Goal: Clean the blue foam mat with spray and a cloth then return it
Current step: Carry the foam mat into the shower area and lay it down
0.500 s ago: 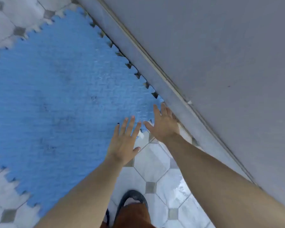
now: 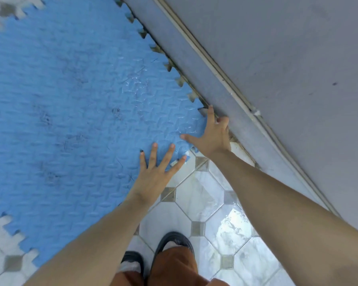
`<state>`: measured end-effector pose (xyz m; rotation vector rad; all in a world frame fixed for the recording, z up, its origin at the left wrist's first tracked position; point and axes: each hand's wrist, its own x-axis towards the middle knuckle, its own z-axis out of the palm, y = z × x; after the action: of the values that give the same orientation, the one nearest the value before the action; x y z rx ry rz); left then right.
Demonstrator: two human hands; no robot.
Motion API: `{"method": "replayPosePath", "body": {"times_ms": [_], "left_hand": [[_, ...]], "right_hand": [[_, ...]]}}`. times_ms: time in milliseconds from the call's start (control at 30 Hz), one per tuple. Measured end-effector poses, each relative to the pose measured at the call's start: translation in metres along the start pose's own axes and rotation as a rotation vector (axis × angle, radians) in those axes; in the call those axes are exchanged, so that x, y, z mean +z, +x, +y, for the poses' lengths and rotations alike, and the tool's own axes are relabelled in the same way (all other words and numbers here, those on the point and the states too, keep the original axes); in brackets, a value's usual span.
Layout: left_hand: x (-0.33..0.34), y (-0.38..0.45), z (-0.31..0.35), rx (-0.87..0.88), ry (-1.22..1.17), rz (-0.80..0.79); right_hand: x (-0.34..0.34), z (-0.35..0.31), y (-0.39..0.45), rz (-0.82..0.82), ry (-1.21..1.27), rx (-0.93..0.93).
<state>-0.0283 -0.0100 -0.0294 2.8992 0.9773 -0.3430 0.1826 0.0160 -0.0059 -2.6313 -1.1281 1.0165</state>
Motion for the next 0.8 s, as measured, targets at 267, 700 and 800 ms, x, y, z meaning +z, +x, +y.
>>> {"method": "replayPosePath", "body": {"times_ms": [267, 700, 800], "left_hand": [[-0.057, -0.020, 0.001, -0.179, -0.171, -0.202], [-0.222, -0.113, 0.013, -0.155, -0.308, -0.074], [-0.261, -0.140, -0.006, -0.041, -0.316, -0.036]], "right_hand": [[-0.048, -0.022, -0.034, -0.227, 0.237, 0.090], [-0.140, -0.094, -0.202, -0.236, 0.248, 0.274], [-0.170, -0.112, -0.208, -0.273, 0.213, 0.307]]}}
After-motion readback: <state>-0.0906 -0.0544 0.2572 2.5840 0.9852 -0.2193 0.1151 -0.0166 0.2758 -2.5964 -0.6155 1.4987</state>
